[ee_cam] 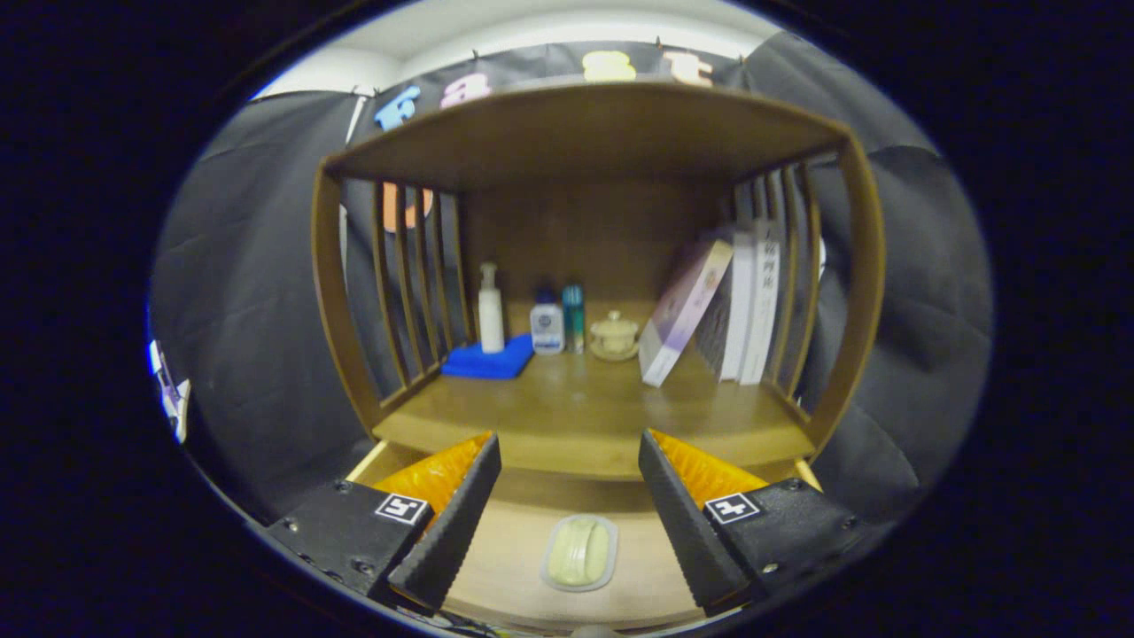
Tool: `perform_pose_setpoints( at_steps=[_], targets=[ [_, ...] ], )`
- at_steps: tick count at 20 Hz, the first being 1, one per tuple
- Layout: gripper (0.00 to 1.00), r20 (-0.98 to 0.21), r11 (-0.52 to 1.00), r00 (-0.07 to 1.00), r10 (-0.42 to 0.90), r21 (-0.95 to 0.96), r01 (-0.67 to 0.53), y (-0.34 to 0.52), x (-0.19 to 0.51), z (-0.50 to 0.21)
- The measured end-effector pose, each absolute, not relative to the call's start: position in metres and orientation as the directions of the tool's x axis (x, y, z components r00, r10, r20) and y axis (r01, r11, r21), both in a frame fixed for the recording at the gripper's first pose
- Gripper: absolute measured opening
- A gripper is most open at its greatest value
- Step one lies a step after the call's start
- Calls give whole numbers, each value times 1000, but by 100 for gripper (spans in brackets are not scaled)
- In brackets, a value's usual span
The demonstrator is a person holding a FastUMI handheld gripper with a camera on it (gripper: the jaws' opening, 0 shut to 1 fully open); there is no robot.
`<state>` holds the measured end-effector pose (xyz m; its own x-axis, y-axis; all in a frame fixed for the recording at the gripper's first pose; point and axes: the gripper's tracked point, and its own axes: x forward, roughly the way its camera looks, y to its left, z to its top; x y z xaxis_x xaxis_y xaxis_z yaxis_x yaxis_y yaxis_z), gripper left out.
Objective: Pull open the drawer, take out the items inside it, and place them on the countertop above the cabinet.
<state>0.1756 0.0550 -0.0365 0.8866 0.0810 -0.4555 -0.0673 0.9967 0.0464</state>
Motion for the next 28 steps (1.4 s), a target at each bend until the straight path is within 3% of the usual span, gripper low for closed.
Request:
perform_pose_setpoints(
  at_steps=[3,4,9,11,13,19,22,28],
  targets=[
    [98,-643,997,762,77,71,-41,52,180,-84],
    [93,-695,998,716,57,60,-22,47,181,-99],
    [87,-856,996,511,71,84,1,51,171,-163],
    [81,-890,998,451,58,63,-5,52,169,-178],
    [69,-913,999,406,42,40,-14,46,166,-187],
    [29,-933,1000,361,8,14,14,39,167,-198],
    [22,-926,1000,377,6,10,8,37,165,-191],
    [22,-904,999,426,48,42,-22,35,147,-152]
  ],
)
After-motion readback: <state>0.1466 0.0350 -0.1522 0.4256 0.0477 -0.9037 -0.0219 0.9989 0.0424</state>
